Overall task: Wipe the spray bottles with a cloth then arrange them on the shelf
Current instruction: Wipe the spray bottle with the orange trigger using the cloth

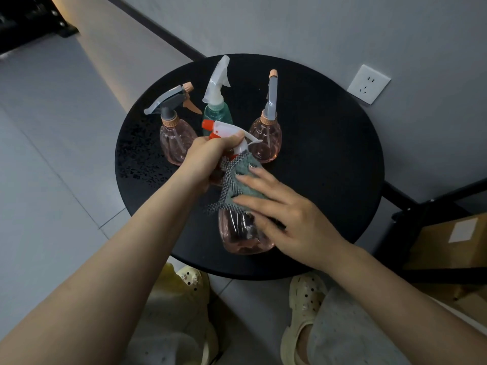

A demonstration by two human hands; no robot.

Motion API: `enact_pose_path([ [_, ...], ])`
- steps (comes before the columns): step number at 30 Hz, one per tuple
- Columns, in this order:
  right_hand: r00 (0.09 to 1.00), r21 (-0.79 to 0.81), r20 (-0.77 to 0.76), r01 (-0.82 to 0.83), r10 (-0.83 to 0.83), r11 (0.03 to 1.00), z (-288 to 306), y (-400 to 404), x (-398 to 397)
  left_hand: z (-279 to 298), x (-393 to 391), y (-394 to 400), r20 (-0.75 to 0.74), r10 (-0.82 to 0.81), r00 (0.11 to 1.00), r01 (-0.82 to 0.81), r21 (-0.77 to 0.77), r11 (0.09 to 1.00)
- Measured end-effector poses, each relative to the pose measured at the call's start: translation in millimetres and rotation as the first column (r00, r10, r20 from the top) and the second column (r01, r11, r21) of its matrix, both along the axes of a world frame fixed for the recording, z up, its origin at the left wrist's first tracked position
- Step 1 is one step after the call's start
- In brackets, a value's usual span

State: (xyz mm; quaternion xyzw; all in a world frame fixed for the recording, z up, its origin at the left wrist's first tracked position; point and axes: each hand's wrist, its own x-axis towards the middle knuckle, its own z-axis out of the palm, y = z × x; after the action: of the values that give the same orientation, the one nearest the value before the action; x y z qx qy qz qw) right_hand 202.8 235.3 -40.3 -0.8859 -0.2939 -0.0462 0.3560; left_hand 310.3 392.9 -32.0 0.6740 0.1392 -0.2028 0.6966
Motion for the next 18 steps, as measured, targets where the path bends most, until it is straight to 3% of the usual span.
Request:
enact_pose_path([
  [4, 0.951, -0.277, 0.216, -0.158, 0.221, 0.948, -2, -5, -8, 4, 4, 6, -0.014, 0.014, 1.0, -0.013, 0.077, 0.997],
  [8, 0.899, -0.401, 0.274, -0.215, 0.341, 0.89, -4, -7, -12, 5, 4, 8, -0.012, 0.011, 1.0, -0.01, 0.072, 0.997],
  [14, 0.971, -0.243, 0.169, -0.122, 0.166, 0.962, 2, -6, -1, 6, 0, -1, -0.006, 0.014, 1.0, -0.014, 0.039, 0.999],
  [18, 0.997, -0.007, -0.056, 0.049, -0.049, 0.999, 2, -2, 6, 2, -2, -4, -0.021, -0.006, 1.0, 0.006, 0.008, 1.0],
])
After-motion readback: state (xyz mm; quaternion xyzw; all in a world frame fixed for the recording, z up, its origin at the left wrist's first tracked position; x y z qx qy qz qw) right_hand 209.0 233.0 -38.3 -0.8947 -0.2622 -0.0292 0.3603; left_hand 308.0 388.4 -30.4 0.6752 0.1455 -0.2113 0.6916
